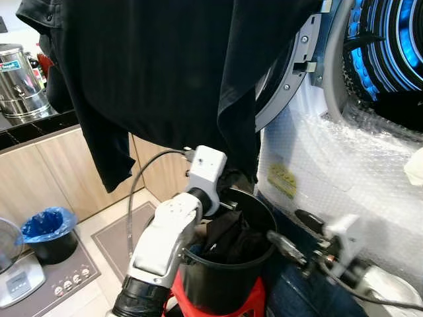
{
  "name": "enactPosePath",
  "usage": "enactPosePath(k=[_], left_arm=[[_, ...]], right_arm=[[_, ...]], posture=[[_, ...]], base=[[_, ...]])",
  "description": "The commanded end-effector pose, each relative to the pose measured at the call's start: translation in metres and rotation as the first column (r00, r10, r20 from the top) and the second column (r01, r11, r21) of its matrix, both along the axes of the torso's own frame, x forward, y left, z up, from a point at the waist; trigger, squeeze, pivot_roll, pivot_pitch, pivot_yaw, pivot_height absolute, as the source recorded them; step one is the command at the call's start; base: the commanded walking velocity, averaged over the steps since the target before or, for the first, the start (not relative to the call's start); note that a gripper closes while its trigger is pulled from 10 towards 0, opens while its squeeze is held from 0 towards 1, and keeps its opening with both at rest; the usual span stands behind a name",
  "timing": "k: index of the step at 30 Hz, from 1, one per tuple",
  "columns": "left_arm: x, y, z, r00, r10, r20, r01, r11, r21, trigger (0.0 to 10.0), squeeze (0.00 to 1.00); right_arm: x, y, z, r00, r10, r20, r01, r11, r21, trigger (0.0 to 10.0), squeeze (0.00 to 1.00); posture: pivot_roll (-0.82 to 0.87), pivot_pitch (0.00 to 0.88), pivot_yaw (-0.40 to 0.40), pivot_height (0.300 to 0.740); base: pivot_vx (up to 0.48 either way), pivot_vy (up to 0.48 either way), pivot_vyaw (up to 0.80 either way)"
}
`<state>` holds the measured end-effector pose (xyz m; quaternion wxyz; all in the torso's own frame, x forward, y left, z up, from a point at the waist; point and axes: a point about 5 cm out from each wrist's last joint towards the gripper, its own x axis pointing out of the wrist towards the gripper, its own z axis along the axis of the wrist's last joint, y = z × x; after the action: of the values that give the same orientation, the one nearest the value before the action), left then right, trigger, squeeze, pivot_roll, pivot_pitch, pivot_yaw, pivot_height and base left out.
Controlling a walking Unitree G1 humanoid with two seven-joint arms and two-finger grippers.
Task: Clothes washing
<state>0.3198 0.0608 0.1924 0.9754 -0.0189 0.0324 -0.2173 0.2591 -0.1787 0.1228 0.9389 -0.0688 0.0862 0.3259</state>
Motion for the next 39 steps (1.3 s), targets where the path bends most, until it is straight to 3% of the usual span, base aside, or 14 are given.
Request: enactPosePath(k=[1,11,14,25,28,34,39], left_arm=[[-0.002,0.003,-0.003,0.999,0.027,-0.028,-0.027,1.000,0.008,10.0,0.00],[-0.007,0.005,0.001,0.997,0.074,-0.037,-0.074,0.997,-0.013,10.0,0.00],[-0.009,0.008,0.002,0.995,0.093,-0.045,-0.093,0.995,-0.017,10.0,0.00],[-0.018,0.014,-0.001,0.988,0.137,-0.072,-0.138,0.990,-0.015,10.0,0.00],[-0.024,0.017,-0.003,0.983,0.158,-0.090,-0.161,0.987,-0.019,10.0,0.00],[-0.030,0.019,-0.004,0.978,0.182,-0.103,-0.185,0.983,-0.021,10.0,0.00],[-0.037,0.023,-0.005,0.969,0.213,-0.123,-0.219,0.975,-0.030,10.0,0.00]], right_arm=[[0.004,0.004,-0.007,0.999,-0.015,-0.036,0.013,0.999,-0.051,10.0,0.00],[0.014,0.034,-0.028,0.993,0.024,-0.119,-0.045,0.983,-0.177,10.0,0.00],[0.024,0.045,-0.037,0.989,-0.030,-0.145,-0.009,0.966,-0.259,10.0,0.00],[0.048,0.057,-0.035,0.963,-0.160,-0.216,0.085,0.944,-0.317,10.0,0.00],[0.055,0.061,-0.034,0.943,-0.179,-0.281,0.073,0.934,-0.350,10.0,0.00],[0.052,0.068,-0.034,0.929,-0.144,-0.340,0.007,0.928,-0.373,10.0,0.00],[0.046,0.075,-0.041,0.895,-0.139,-0.424,-0.033,0.927,-0.374,10.0,0.00]], posture=[[-0.10,0.000,-0.021,0.740],[-0.04,0.000,-0.064,0.740],[-0.01,0.000,-0.085,0.740],[0.03,0.000,-0.123,0.740],[0.05,0.009,-0.146,0.740],[0.07,0.038,-0.169,0.740],[0.08,0.074,-0.188,0.740]], base=[[0.000,0.000,0.00],[0.000,0.000,0.00],[0.000,0.000,0.00],[0.000,0.000,0.00],[0.000,0.000,0.00],[0.000,0.000,0.00],[0.000,0.000,0.00]])
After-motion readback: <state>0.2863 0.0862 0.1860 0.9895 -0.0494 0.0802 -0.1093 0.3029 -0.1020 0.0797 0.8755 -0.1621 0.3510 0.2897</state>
